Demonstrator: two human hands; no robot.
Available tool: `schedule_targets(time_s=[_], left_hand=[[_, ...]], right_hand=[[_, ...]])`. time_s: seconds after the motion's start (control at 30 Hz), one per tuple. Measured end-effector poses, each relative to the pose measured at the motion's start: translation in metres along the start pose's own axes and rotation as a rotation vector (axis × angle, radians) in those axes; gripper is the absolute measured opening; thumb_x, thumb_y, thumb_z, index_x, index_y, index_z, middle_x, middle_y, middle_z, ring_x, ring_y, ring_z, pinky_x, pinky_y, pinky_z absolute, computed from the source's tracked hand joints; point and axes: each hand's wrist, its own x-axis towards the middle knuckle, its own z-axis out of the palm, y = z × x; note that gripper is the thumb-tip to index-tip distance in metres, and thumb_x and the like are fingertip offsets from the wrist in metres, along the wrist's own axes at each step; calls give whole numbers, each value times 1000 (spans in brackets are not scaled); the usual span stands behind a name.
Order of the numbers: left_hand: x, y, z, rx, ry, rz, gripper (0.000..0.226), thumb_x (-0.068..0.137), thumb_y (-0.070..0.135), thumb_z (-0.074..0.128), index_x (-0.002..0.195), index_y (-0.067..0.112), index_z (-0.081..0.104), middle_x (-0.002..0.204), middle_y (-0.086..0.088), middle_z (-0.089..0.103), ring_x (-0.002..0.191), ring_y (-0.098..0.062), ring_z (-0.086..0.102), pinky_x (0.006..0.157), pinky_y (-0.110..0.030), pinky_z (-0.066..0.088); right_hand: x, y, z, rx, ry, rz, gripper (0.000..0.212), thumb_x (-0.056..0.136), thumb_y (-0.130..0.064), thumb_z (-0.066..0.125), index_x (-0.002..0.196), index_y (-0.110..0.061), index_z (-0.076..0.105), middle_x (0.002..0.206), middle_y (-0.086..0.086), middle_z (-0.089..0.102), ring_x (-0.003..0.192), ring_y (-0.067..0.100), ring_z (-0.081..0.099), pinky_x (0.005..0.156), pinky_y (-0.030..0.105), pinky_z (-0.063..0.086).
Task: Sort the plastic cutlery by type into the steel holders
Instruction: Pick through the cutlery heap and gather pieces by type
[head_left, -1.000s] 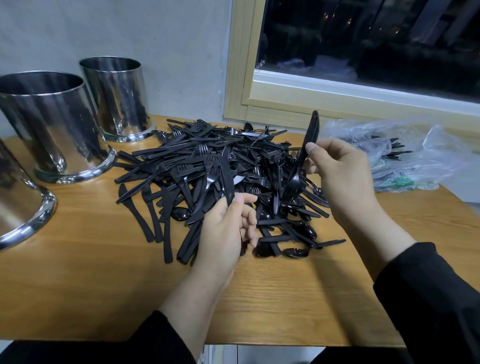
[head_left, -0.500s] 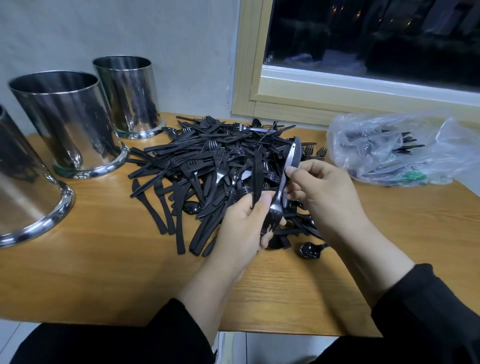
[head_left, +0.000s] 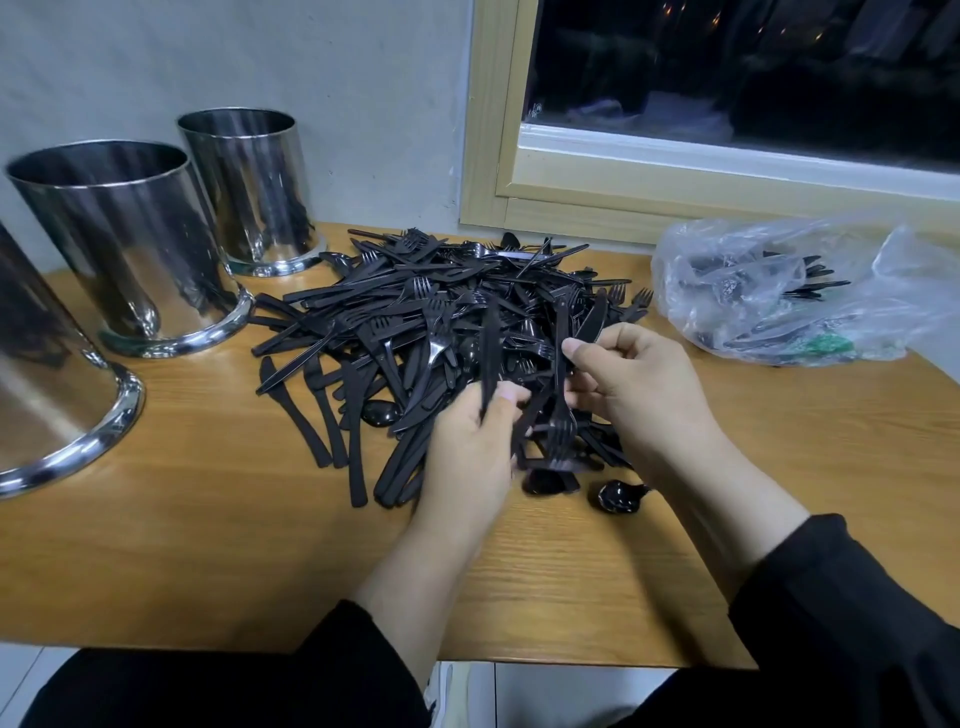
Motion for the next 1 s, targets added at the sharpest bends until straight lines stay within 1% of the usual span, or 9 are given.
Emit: schedule_targets(time_s=[0.2,0.33,0.43,0.5,0.63,0.7,0.8,0.9,1.0], left_hand=[[5,-7,-3,34,112,29,29,106,37,49,87,29,69,61,7,44,51,-12,34,49,-32,29],[3,-3,-2,3,113,45,30,107,36,48,93,21,70,63,2,50,51,-15,40,49,-35,35],[1,0,0,99,78,158,27,106,34,46,97,26,71,81,6,73,71,-11,67,70,-33,57],[-1,0,0,129,45,186,25,107,33,46,100,31,70,90,8,75,83,-8,71,78,-30,59],[-5,1,0,228,18,229,37,107,37,47,95,10,70,86,-11,71,78,-27,66,72,-41,56],[-8,4,1,160,-61,218,35,108,33,46,91,9,66,76,-7,70,65,-24,64,61,-36,54],[-10,6,1,23,-81,112,28,108,32,48,92,16,64,59,5,48,49,-13,40,45,-28,34],[-10,5,-8,-64,10,60,27,105,34,54,84,18,55,59,5,40,47,-12,31,41,-25,25],[-15,-1,-20,25,40,66,40,101,40,59,76,10,52,55,-7,47,44,-19,40,39,-27,30]], right_hand=[[19,13,-18,-187,65,13,25,93,-20,71,77,-6,57,53,-3,60,63,24,71,75,48,63],[9,-2,-22,-409,88,-171,41,99,-31,61,65,-8,58,54,-4,63,55,12,66,62,20,52],[-3,-13,-16,-374,-54,-201,36,97,-30,64,66,-12,65,61,1,67,55,11,60,61,24,50],[-10,-18,-10,-394,-139,-194,27,95,-27,68,71,-13,68,65,2,69,55,8,59,58,21,48],[-16,-24,-4,-378,-189,-213,24,94,-24,69,75,-9,71,69,4,72,59,9,61,64,29,54],[-17,-24,-4,-375,-212,-215,23,94,-24,69,76,-10,72,70,5,72,59,8,61,65,28,52],[-18,-18,-11,-460,-216,-249,20,95,-30,67,80,-20,75,72,-6,72,62,4,60,66,29,53],[-20,-5,-33,-734,-226,-282,10,96,-34,66,89,-30,73,78,-19,69,69,-3,61,63,14,44],[-24,12,-65,-1026,-378,-308,12,93,-28,70,105,-27,73,99,-16,65,87,-1,60,75,9,43]])
